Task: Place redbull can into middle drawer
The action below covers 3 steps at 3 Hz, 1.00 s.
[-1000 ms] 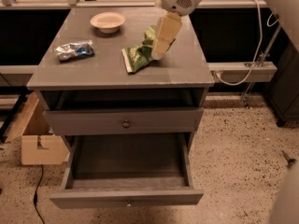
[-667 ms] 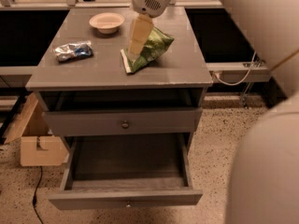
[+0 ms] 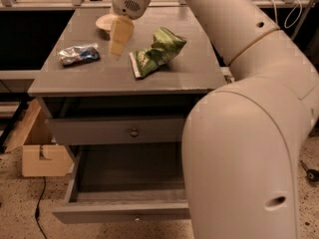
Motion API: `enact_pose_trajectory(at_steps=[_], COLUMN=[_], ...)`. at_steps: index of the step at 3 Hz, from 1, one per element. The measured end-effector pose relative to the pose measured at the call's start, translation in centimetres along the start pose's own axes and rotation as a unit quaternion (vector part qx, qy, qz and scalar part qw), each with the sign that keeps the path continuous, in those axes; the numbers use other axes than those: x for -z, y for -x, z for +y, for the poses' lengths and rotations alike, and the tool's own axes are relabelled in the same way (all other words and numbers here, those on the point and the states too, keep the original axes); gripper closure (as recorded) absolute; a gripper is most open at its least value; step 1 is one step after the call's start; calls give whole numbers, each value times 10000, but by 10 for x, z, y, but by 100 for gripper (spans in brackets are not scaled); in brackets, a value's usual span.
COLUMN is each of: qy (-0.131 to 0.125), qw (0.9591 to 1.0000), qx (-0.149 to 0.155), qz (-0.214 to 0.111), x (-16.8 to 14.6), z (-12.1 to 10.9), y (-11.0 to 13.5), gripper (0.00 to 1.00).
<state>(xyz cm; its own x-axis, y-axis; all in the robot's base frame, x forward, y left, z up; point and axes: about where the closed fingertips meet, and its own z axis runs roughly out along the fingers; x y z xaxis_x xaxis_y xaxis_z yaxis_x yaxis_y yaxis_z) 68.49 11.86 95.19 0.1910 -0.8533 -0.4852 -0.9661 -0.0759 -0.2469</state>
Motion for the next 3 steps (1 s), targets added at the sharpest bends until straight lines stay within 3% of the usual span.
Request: enact_pose_trajectory(at_steps=[1, 3], qy=[-1, -423], qw=[10000, 9975], qx=[-1, -567], qz=[0, -11], x=[0, -51], z=[0, -46], y=[0, -6], gripper=[0, 0])
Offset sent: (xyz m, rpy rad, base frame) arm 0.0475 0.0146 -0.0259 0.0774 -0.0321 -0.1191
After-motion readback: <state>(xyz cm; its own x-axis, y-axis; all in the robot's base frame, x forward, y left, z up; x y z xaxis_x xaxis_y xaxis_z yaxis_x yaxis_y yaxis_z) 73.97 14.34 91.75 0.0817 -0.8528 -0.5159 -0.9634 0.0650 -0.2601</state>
